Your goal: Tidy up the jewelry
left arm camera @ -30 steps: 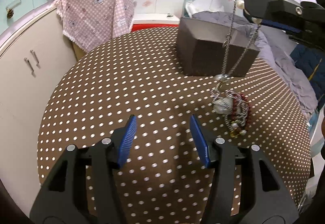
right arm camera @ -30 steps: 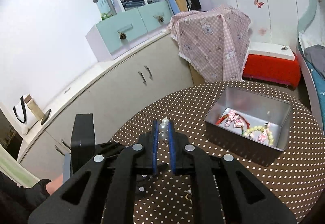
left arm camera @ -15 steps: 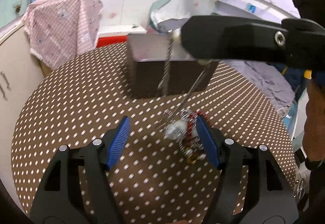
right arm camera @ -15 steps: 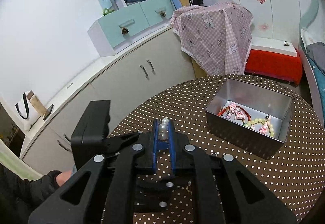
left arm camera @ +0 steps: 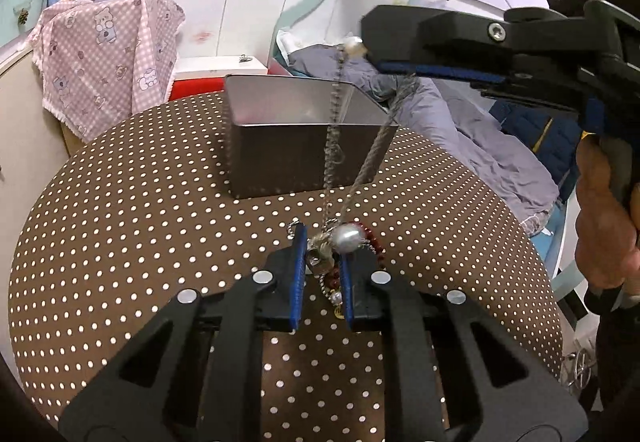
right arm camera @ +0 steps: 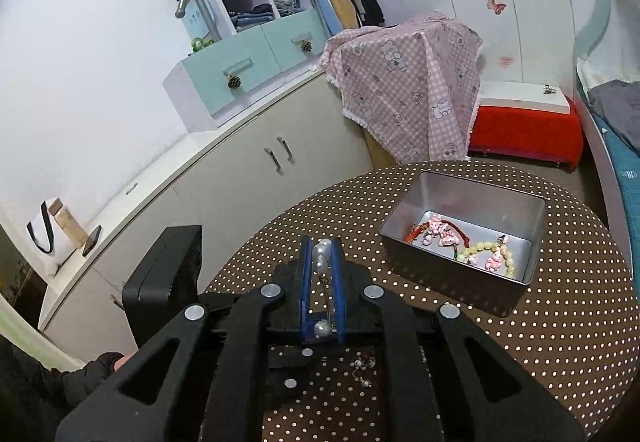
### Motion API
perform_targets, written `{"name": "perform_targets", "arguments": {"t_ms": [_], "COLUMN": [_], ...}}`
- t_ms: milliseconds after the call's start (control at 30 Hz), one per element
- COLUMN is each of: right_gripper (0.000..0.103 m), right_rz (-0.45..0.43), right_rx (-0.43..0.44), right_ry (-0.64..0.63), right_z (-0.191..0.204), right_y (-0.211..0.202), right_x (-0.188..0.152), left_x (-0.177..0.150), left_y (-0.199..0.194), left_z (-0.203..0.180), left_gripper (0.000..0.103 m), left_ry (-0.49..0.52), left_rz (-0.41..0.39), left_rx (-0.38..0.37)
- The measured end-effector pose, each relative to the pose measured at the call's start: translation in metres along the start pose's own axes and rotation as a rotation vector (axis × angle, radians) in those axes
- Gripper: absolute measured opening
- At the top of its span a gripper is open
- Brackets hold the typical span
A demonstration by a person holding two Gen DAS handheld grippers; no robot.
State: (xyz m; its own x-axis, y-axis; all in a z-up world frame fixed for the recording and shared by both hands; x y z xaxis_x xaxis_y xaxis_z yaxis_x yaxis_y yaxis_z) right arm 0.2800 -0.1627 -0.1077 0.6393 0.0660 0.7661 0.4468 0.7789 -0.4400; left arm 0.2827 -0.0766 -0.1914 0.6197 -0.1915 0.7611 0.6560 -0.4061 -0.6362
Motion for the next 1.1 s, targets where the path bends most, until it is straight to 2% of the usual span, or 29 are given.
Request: {"name": "perform_targets", "arguments": {"t_ms": [233,433,533,767,800,833,867,900,1000,1033,1067,1100], "right_gripper": [0.008,0.008,0.008,0.008,0.008,0.008,0.008,0.008,0.008,0.008,0.008,0.008], "right_rz": [0.019,0.014,0.003,-0.008,-0.009,-0.01,-0.01,-0.008,-0.004,-0.003,-0.002,-0.002], "right_rx": [0.004,0.0,0.0,-0.001,0.0,0.001,0.002,0.004,0.002,0.002,0.002,0.0], "right_ry": [-0.006,-0.006,-0.007,-0.026,-0.029,-0.031,-0.034,-0.036,-0.037,-0.036,-0.035,-0.034], "right_z": [0.001,0.003,0.002,0.01,0.011,0.012,0.013,0.013,0.014,0.014,0.013,0.013], "right_y": [0.0,-0.003,-0.008,-0.017,-0.017,-0.018,-0.019,-0.019,-0.019,-0.019,-0.018,-0.018], "right_x": [-0.004,-0.006,-0.004,-0.002,-0.001,-0.002,-0.002,-0.001,-0.002,-0.002,-0.002,-0.002], "left_x": [0.004,0.004,0.005,0.014,0.014,0.014,0.014,0.014,0.016,0.017,0.017,0.017], "left_y": [-0.001,0.005,0.004,0.001,0.001,0.001,0.0,-0.001,-0.002,-0.002,-0.002,-0.001], "left_z": [-0.004,-0.011,-0.012,-0.013,-0.014,-0.013,-0.014,-0.013,-0.014,-0.016,-0.017,-0.018], "left_gripper": [0.015,0.015,0.011,0.013,0.024,0.043,0.051,0.053,0.052,0.049,0.04,0.026], "left_ry": [0.038,0.035,0.046,0.082,0.086,0.086,0.08,0.075,0.064,0.063,0.063,0.067], "left_rz": [-0.001,0.014,0.009,-0.021,-0.022,-0.024,-0.032,-0.037,-0.043,-0.045,-0.047,-0.041], "left_rx": [0.018,-0.002,-0.005,0.043,0.051,0.051,0.051,0.046,0.024,0.011,0.003,-0.005]}}
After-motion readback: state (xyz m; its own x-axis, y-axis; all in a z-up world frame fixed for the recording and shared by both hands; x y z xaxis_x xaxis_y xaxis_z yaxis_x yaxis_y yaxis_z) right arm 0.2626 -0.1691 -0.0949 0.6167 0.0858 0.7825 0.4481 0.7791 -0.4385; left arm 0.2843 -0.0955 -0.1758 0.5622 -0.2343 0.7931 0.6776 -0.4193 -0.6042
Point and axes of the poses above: each gripper's, at about its wrist camera, not at the fingertips, and y roughly the way its jaws point, z to its left, x to its top, the point moved 3 cm from there along y, roughly the way its jaws point, and after that the axes turned 11 degrees about x, right-handed, at the moved point
